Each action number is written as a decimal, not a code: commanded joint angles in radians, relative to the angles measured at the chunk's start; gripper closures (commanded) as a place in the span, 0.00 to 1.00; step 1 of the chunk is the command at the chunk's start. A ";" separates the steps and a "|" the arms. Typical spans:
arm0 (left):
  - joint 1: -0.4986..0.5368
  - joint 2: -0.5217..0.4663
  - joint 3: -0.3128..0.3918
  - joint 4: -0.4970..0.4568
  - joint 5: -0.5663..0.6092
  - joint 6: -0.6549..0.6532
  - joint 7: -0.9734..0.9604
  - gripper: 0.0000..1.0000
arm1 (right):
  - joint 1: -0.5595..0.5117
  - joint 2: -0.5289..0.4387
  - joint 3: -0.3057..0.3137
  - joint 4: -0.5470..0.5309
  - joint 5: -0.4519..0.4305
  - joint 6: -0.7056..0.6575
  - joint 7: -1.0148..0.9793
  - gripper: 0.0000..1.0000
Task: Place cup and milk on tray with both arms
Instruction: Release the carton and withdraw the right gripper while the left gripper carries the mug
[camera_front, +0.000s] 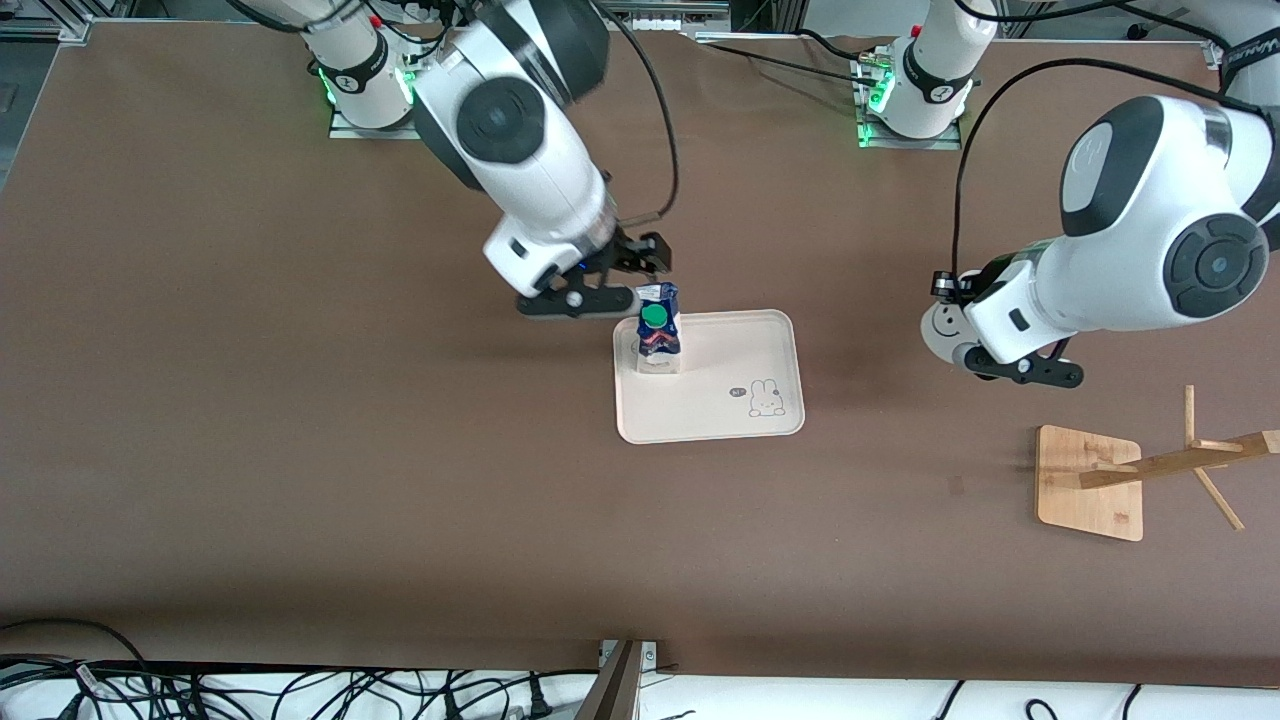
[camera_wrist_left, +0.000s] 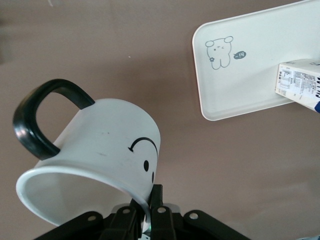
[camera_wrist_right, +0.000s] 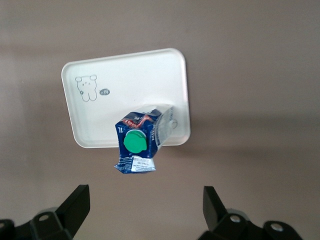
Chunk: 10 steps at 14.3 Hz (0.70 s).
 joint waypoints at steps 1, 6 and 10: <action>-0.038 0.073 0.004 0.050 -0.035 -0.029 -0.016 1.00 | 0.002 -0.086 -0.102 -0.022 -0.018 -0.072 0.011 0.00; -0.170 0.197 0.004 0.083 -0.038 -0.024 -0.160 1.00 | 0.000 -0.126 -0.352 -0.021 -0.061 -0.246 -0.226 0.00; -0.227 0.315 0.004 0.160 -0.040 -0.017 -0.240 1.00 | 0.000 -0.128 -0.494 -0.021 -0.053 -0.302 -0.389 0.00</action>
